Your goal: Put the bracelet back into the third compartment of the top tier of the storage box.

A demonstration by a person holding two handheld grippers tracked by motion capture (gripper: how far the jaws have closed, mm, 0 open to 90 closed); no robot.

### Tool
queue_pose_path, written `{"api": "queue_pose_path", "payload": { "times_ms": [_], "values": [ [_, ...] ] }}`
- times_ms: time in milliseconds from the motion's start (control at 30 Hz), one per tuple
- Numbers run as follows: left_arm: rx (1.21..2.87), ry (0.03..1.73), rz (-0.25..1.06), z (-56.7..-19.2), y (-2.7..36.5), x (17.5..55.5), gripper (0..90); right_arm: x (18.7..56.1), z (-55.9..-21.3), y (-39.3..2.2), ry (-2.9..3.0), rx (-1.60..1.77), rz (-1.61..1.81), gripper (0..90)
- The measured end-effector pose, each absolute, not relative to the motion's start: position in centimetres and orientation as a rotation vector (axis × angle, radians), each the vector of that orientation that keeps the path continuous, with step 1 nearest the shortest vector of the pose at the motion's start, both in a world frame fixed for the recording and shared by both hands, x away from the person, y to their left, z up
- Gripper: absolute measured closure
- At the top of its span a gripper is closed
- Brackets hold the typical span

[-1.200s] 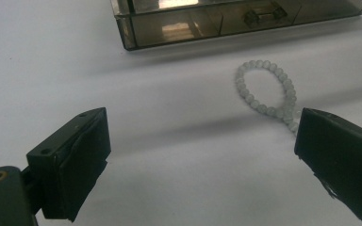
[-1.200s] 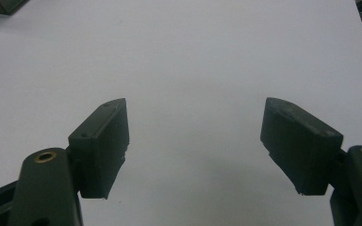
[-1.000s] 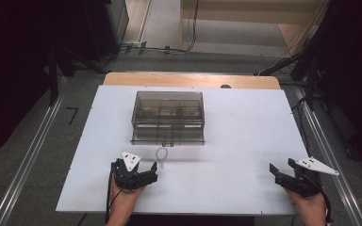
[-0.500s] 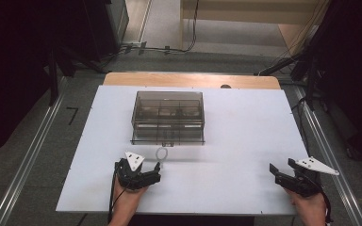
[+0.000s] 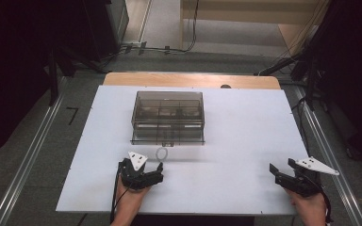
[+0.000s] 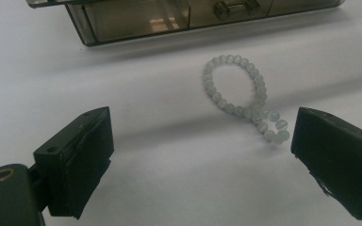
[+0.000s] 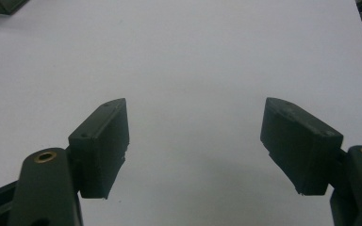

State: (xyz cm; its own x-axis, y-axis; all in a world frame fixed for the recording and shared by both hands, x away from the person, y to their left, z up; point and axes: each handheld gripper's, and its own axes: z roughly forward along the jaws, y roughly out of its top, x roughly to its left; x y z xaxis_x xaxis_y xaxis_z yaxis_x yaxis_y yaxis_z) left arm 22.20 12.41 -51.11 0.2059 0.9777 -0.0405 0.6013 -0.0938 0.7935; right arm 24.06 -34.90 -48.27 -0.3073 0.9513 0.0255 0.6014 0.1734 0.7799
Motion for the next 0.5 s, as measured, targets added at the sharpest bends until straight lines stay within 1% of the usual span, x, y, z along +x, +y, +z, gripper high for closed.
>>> {"api": "queue_pose_path", "payload": {
  "times_ms": [500],
  "values": [
    [1.798, 1.47, 0.666, -51.36, 11.79, 22.38, 7.9, 24.05, -48.27, -34.94, 1.983, 1.459, 0.972, 22.7]
  ]
}}
